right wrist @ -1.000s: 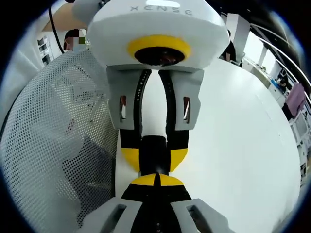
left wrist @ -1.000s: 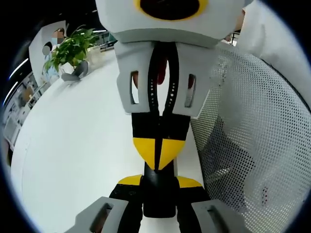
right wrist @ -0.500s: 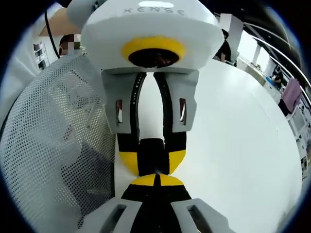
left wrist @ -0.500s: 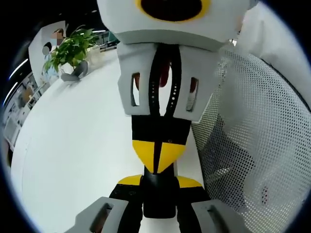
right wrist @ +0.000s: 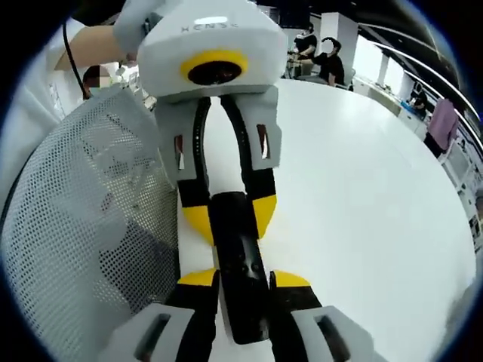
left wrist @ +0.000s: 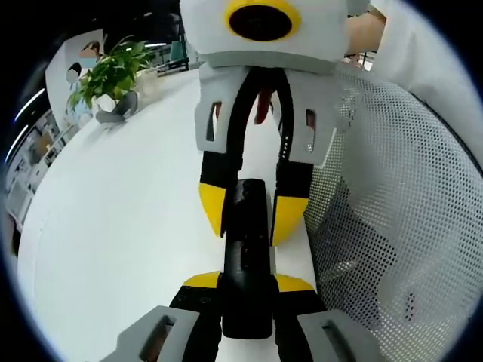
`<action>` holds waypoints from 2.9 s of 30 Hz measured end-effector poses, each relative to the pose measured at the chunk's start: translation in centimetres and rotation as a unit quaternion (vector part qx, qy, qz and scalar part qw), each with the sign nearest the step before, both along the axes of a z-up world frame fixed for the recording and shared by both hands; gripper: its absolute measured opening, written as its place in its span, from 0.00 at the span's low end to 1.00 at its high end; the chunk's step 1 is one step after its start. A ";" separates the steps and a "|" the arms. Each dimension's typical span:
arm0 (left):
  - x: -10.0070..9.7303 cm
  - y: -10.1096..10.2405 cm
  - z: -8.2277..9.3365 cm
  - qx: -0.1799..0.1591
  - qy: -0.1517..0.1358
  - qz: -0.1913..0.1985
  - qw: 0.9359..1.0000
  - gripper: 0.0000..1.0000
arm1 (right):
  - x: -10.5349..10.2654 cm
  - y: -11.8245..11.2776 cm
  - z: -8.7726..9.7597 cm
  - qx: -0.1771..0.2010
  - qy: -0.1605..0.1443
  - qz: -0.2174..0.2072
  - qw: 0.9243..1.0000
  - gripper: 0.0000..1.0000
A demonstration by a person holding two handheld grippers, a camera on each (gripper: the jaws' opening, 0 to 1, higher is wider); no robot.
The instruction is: Press the specified remote control buttons in sequence, fully releasing each button before pressing the next.
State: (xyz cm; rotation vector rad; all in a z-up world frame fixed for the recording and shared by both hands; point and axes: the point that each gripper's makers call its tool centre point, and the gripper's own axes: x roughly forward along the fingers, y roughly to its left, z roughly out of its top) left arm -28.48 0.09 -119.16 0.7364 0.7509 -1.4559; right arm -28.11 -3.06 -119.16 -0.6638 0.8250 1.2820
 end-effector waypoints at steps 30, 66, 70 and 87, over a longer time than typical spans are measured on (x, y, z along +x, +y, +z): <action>3.6 0.2 8.1 -0.223 -0.007 0.270 0.937 0.44 | 0.0 -2.1 -0.6 -0.010 0.002 -0.001 1.000 0.22; 5.2 11.9 16.2 -0.360 -0.175 0.519 0.755 1.00 | 5.0 -0.9 -1.0 -0.038 -0.012 0.033 0.999 0.22; 5.5 12.2 16.2 -0.359 -0.187 0.520 0.752 1.00 | 7.0 -1.2 -0.9 -0.041 -0.011 0.026 0.999 0.22; 6.0 12.8 16.5 -0.357 -0.208 0.525 0.744 1.00 | 13.8 -2.9 -0.6 -0.044 -0.008 0.015 0.999 0.22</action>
